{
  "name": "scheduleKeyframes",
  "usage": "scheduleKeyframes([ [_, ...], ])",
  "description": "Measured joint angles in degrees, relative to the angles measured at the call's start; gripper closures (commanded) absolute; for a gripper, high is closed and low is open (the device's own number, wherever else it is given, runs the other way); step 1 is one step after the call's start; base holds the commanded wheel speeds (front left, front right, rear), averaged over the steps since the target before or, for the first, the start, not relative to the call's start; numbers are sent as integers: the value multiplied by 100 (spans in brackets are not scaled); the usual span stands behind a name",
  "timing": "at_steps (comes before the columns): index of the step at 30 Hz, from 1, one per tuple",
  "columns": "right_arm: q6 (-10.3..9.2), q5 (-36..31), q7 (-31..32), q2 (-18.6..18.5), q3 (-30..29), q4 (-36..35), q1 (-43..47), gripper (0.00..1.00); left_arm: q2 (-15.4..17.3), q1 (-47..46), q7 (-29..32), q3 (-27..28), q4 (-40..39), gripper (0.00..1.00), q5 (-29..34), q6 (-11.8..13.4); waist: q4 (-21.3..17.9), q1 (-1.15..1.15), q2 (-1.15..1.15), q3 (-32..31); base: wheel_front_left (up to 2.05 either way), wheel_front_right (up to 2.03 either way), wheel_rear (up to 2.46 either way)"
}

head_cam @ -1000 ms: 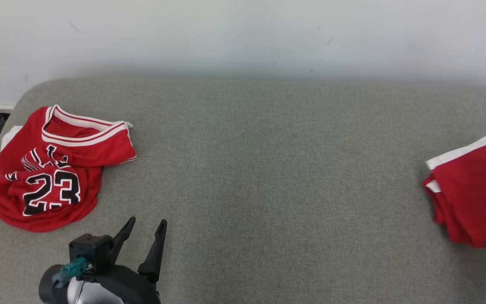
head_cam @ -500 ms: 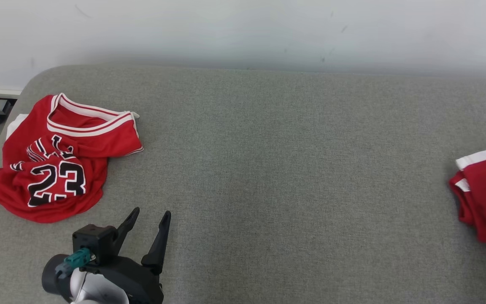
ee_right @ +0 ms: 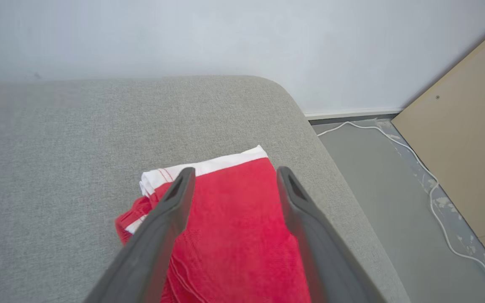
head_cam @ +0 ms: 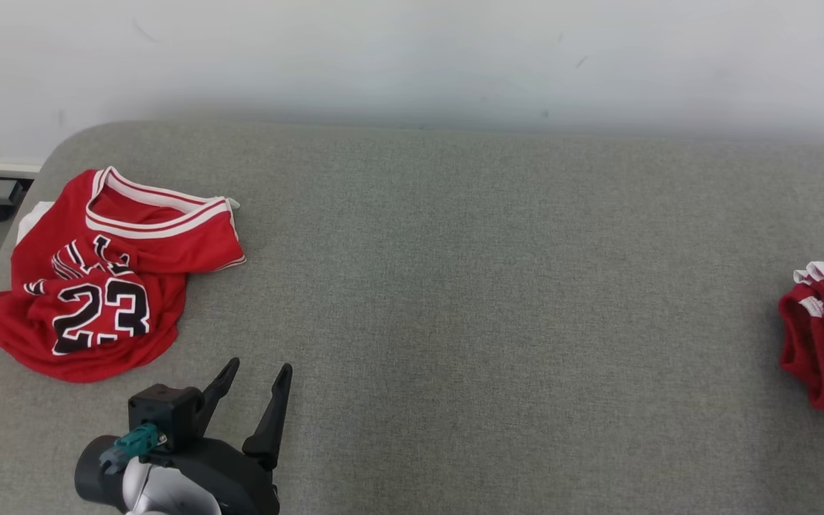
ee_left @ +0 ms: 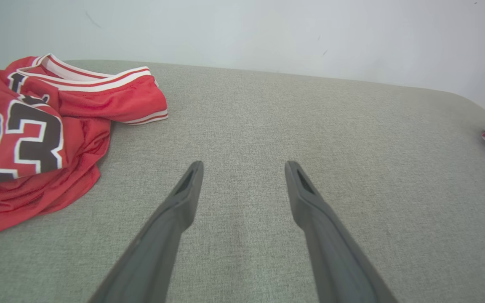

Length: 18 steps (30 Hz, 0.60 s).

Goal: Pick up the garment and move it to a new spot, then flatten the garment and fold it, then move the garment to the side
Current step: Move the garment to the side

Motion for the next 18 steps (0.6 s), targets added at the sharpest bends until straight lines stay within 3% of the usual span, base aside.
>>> scheduleKeyframes([
  [3,152,208,-211,156,25,-8,-90,0,2,2,-2,-1,24,0,0,0,-9,0,0,-63,0,0,0],
  [7,564,510,-552,441,213,-73,-85,0,-2,4,-32,29,80,0,0,0,-25,-1,0,-164,0,0,0],
  [13,980,996,-1268,1085,325,-627,58,0,22,33,-147,198,101,0,0,9,-81,-1,0,-313,0,0,0],
  [15,1201,1055,-1479,1169,427,-817,249,0,23,52,-207,266,102,0,0,24,-115,-1,0,-354,0,0,0],
  [18,1287,1107,-1747,1278,564,-1040,595,0,43,145,-269,338,101,0,0,51,-174,-1,0,-414,0,0,0],
])
